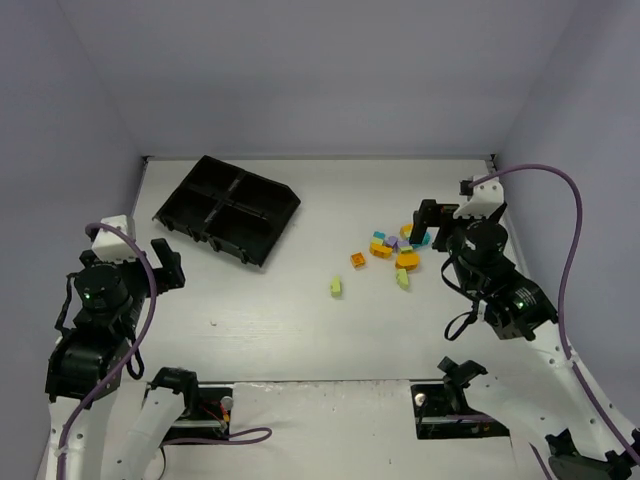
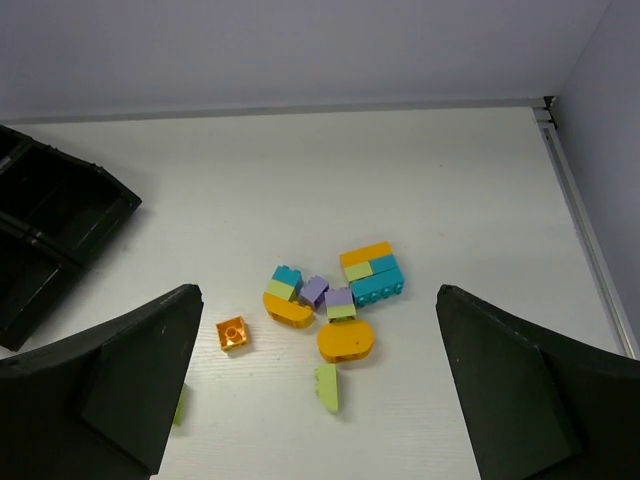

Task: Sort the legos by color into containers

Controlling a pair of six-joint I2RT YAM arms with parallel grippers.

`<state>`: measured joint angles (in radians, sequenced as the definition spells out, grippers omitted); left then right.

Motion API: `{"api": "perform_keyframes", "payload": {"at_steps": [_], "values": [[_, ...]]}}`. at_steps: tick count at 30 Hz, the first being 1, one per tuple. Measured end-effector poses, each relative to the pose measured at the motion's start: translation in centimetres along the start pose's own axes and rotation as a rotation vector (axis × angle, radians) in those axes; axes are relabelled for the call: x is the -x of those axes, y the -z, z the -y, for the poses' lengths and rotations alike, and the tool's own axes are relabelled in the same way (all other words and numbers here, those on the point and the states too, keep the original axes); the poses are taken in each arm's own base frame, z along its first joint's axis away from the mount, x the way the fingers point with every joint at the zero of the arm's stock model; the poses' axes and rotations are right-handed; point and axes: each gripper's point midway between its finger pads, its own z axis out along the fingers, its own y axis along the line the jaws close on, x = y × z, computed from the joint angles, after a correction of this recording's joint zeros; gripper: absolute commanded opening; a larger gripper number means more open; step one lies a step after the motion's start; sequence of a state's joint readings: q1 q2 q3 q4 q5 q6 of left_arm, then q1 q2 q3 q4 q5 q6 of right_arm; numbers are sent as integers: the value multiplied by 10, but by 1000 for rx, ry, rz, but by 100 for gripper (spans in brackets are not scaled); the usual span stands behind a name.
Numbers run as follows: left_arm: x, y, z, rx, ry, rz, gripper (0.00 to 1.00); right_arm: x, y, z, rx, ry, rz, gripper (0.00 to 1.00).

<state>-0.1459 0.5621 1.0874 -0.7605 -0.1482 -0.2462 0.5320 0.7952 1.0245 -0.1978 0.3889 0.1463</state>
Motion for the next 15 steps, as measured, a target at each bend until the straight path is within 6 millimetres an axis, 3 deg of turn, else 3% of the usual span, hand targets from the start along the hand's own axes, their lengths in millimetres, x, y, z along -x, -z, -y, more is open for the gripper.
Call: {"api": "perform_keyframes", "payload": {"at_steps": [9,15], "values": [[0,-16,20,-57,43,-86,83,-22,-20,-9,-15,1,-79,100],[-9,-47,73,-183,119,-217,83,-38,-36,-16,-23,-8,-134,100]]}}
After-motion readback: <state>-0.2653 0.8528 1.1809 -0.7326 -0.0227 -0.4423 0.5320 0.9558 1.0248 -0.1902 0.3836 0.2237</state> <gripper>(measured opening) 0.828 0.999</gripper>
